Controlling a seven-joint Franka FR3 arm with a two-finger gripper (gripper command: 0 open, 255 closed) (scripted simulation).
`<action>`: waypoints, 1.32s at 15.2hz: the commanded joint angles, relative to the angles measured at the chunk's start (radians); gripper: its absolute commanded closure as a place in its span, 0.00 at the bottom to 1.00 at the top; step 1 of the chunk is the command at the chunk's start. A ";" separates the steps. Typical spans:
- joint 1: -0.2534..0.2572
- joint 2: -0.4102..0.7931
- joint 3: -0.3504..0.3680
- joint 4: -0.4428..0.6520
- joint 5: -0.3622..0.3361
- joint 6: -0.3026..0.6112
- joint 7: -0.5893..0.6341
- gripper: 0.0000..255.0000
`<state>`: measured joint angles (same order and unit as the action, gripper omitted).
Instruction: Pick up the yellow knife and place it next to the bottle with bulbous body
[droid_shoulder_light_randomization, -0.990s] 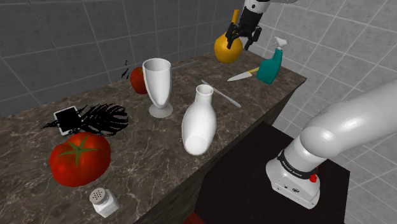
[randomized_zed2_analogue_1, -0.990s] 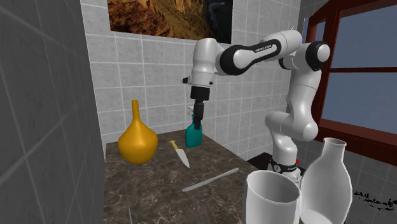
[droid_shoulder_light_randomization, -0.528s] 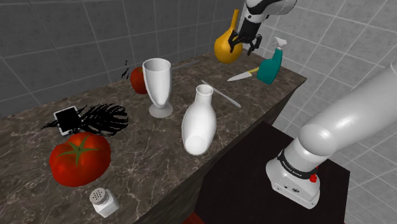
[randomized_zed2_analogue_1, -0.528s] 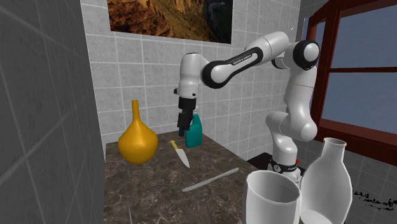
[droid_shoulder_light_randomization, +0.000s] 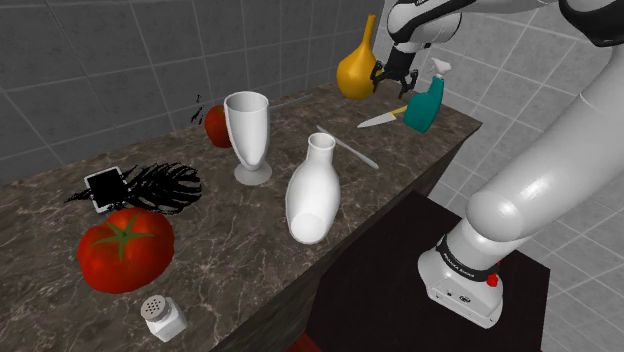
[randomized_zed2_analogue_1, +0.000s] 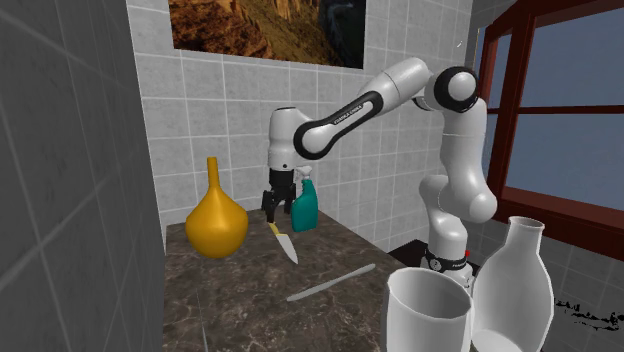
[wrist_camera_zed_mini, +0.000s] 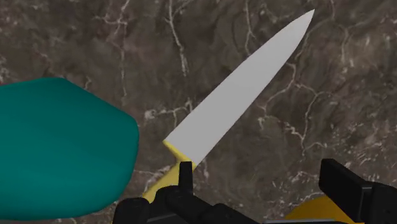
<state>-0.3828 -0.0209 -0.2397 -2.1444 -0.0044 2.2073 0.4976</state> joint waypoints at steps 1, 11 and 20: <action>-0.018 0.040 -0.018 0.008 0.002 0.023 0.040 0.00; -0.054 0.156 -0.048 -0.001 0.030 0.129 0.085 0.00; -0.055 0.171 -0.047 -0.006 0.035 0.148 0.081 0.00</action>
<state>-0.4380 0.1495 -0.2863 -2.1506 0.0309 2.3556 0.5791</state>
